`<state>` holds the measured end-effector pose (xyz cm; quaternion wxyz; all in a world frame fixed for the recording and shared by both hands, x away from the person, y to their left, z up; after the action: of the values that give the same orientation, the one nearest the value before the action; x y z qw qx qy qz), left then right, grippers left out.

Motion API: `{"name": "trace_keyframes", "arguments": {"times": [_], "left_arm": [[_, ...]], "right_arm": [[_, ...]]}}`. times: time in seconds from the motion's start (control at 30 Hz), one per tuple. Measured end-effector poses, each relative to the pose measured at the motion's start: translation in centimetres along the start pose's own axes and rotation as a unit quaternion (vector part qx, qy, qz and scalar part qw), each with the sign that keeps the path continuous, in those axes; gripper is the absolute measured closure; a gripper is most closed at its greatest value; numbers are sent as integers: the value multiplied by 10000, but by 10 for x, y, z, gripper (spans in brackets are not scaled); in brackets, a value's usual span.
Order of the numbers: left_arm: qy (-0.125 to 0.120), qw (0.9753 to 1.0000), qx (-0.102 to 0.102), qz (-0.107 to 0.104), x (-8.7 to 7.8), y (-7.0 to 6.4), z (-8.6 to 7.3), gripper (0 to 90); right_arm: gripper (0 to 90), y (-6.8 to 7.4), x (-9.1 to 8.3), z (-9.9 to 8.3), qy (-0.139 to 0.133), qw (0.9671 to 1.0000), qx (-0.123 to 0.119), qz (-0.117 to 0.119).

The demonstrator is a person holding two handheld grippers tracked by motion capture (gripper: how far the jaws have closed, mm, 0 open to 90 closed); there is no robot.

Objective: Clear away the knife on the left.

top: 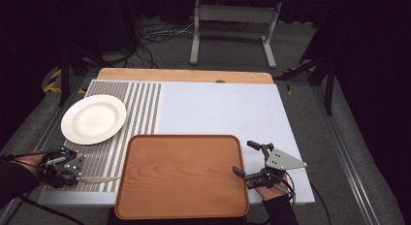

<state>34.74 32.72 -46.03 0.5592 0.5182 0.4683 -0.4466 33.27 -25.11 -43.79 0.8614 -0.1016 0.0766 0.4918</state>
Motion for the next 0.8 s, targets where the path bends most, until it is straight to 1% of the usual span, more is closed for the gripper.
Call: {"name": "trace_keyframes", "arguments": {"times": [0.03, 0.07, 0.1, 0.13, 0.17, 0.2, 0.3, 0.43, 0.5, 0.53, 0.63, 0.67, 0.7, 0.77, 0.8], "left_arm": [[-7, 10000, 13, -29, 0, 0, 0, 676], [13, 10000, 71, -2, 0, 0, 0, 700], [55, 9999, 108, 2, 0, 0, 0, 742], [67, 9999, 122, -40, 0, 0, 0, 768], [77, 9998, 203, -35, 0, 0, 1, 779], [75, 9997, 209, -33, 0, 0, 1, 786], [140, 9994, 318, -10, 0, -1, 3, 799], [100, 9994, 329, -2, 0, -1, 2, 801], [122, 9992, 383, 3, 0, -1, 2, 802], [121, 9993, 340, 11, 0, -2, 2, 802], [132, 9993, 344, 7, 0, -2, 2, 803], [125, 9992, 376, 5, 0, -1, 2, 803], [91, 9996, 278, -33, 0, -1, 1, 804], [69, 9997, 211, -85, 0, 1, 1, 804], [69, 9997, 211, -85, 0, 1, 1, 804]], "right_arm": [[31, 0, 0, 0, 1, 10000, 8, -1], [31, 0, 0, 0, 0, 10000, 11, 1], [31, 0, 0, 0, 3, 10000, 11, -2], [31, 0, 0, 0, 3, 10000, 9, -2], [31, 0, 0, 0, 3, 10000, 9, -1], [31, 0, 0, 0, -4, 10000, 15, 9], [32, 0, 0, 0, -8, 10000, 18, 24], [32, 0, 0, 0, -12, 10000, 15, 24], [32, 0, 0, 0, -21, 10000, 20, 30], [32, 0, 0, 0, -23, 10000, 19, 32], [32, 0, 0, 0, -30, 10000, 20, 32], [32, 0, 0, 0, -32, 10000, 21, 33], [31, 0, 0, 0, -34, 10000, 21, 34], [32, 1, 0, 1, -41, 10000, 16, 36], [32, 1, 0, 1, -41, 10000, 16, 36]]}}
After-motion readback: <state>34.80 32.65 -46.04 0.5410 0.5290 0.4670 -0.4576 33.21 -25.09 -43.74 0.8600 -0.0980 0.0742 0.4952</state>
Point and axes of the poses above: each handheld gripper's, and its own axes: x roughly forward along the jaws, z roughly out of its top, y roughly to its left, the point moved 2 cm from there along x, roughly forward along the jaws, and after that the axes turned 5 degrees about z, right-handed, at the moved point
